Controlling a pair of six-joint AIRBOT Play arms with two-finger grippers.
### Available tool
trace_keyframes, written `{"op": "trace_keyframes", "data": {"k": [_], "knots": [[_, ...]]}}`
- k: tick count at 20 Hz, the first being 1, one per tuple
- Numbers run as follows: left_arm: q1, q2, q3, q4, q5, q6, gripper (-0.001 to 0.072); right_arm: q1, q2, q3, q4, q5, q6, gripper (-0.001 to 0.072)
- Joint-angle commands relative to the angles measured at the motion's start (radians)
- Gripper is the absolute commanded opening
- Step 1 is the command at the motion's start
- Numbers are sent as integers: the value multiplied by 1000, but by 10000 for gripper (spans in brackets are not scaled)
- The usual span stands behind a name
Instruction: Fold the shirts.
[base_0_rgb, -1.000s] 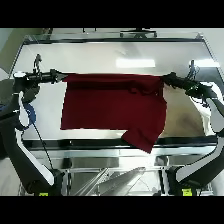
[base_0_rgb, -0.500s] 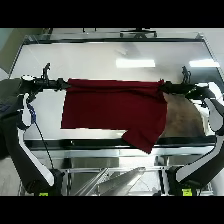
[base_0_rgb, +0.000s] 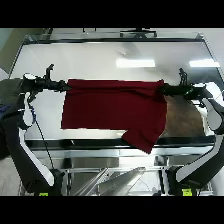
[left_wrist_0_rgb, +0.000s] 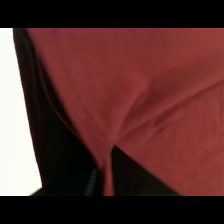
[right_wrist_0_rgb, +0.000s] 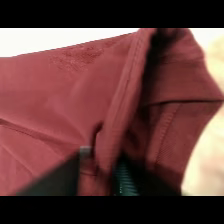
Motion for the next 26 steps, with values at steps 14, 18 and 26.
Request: {"op": "trace_keyframes", "data": {"k": [14,18,26], "knots": [[223,454,-791,275,-123,-113,294,-262,621,-484,-426,175,404,324],[164,513,-925,251,2,-76,294,-323,756,-644,-426,182,420,325],[-12,524,-900,232,-51,-73,23,-314,879,-986,-329,179,443,328]]}}
